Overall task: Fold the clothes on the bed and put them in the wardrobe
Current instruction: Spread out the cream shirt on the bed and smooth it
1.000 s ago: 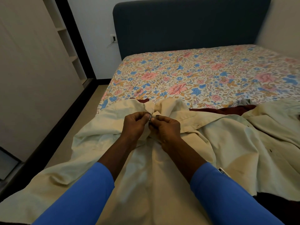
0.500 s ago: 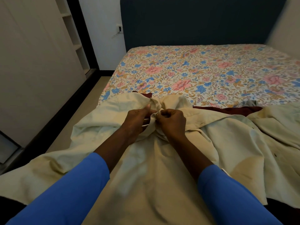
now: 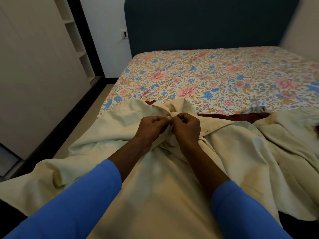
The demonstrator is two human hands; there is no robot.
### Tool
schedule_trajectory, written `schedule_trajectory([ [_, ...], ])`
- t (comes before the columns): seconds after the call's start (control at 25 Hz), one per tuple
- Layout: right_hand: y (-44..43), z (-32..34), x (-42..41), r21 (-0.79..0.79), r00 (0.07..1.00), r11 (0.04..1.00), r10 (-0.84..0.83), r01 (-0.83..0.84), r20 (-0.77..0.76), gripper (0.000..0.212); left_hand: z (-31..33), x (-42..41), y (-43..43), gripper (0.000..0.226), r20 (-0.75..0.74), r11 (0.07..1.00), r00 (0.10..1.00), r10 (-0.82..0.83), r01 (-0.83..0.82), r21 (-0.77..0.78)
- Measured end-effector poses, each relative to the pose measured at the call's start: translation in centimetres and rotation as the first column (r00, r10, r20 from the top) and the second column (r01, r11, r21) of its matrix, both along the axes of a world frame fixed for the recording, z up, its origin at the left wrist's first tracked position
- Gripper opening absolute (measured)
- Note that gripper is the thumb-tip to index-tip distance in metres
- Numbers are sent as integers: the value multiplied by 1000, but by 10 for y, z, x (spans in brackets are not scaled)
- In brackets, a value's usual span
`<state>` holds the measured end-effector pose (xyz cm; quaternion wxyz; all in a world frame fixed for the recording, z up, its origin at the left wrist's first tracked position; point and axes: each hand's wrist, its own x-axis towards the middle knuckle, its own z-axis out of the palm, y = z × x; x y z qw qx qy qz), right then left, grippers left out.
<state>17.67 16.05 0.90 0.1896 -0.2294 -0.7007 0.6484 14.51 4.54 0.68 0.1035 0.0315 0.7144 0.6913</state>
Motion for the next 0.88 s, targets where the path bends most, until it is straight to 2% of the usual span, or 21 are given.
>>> schedule_trajectory([
  [0.08,9,5,-4,-212,997,974,74,-74,-7,11,3,-4,4,14,-38,997,996,78,-78,10],
  [0.16,12,8,-3,-405,985,898,170,-171,-38,9,7,-12,2,7,-78,995,992,98,-96,25],
  [0.24,13,4,-4,-443,979,874,194,-202,-65,11,11,-18,0,10,-91,999,994,53,-53,5],
  [0.28,12,1,-6,-387,982,902,179,-190,-65,12,12,-20,-2,13,-78,999,996,33,-35,-23],
  [0.36,9,-3,-11,-100,992,987,122,-124,-27,16,11,-22,-4,18,-37,996,999,3,-6,-88],
  [0.48,7,6,-9,273,997,960,76,-64,-32,23,9,-19,-1,36,-16,991,999,35,-37,-128],
  [0.56,12,2,-9,343,992,936,111,-84,-59,23,14,-15,4,39,-1,982,997,76,-75,-176],
  [0.64,17,-3,-7,249,988,962,137,-116,-70,21,24,-12,8,37,-31,966,997,78,-83,-245],
  [0.76,23,-5,-11,-89,967,975,188,-205,-173,17,47,-10,17,32,-90,945,991,101,-124,-303],
  [0.88,19,-1,-10,-142,939,959,198,-245,-281,7,68,-6,18,26,30,976,999,45,-37,-215],
])
